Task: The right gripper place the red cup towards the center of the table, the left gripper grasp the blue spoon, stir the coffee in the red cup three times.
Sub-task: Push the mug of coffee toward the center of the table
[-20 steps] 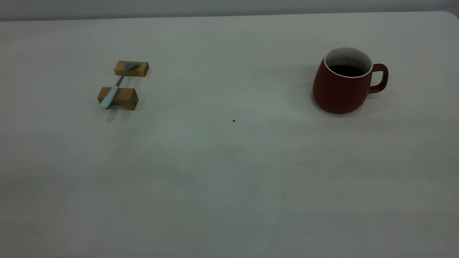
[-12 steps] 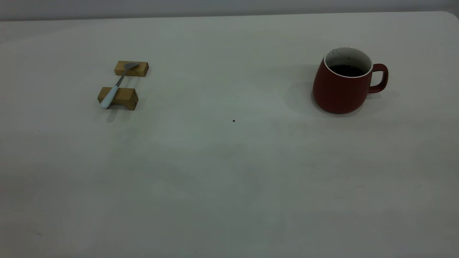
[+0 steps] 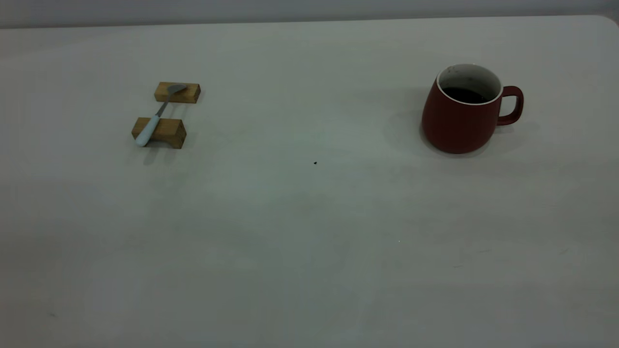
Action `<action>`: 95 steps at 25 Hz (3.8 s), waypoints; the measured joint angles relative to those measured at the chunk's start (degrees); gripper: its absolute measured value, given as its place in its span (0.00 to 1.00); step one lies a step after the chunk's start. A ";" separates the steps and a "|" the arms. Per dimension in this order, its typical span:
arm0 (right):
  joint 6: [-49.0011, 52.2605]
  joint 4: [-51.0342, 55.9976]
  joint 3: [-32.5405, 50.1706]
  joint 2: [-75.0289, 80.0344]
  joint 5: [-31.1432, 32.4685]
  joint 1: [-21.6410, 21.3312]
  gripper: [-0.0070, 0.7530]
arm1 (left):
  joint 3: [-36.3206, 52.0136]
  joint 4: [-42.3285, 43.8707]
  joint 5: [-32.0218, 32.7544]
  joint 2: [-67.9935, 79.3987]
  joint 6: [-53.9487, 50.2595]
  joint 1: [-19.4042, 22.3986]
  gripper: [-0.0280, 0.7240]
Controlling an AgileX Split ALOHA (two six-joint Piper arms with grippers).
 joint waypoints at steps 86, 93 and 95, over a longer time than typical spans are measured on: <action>-85.62 6.26 -57.68 131.01 -33.05 7.64 0.87 | 0.00 0.00 0.00 0.00 0.00 0.00 0.74; -87.01 7.13 -57.75 132.73 -34.13 8.90 0.84 | 0.00 0.00 0.00 0.00 0.00 0.00 0.74; -87.01 7.69 -57.75 133.67 -34.52 9.73 0.83 | 0.00 0.00 0.00 0.00 0.00 0.00 0.74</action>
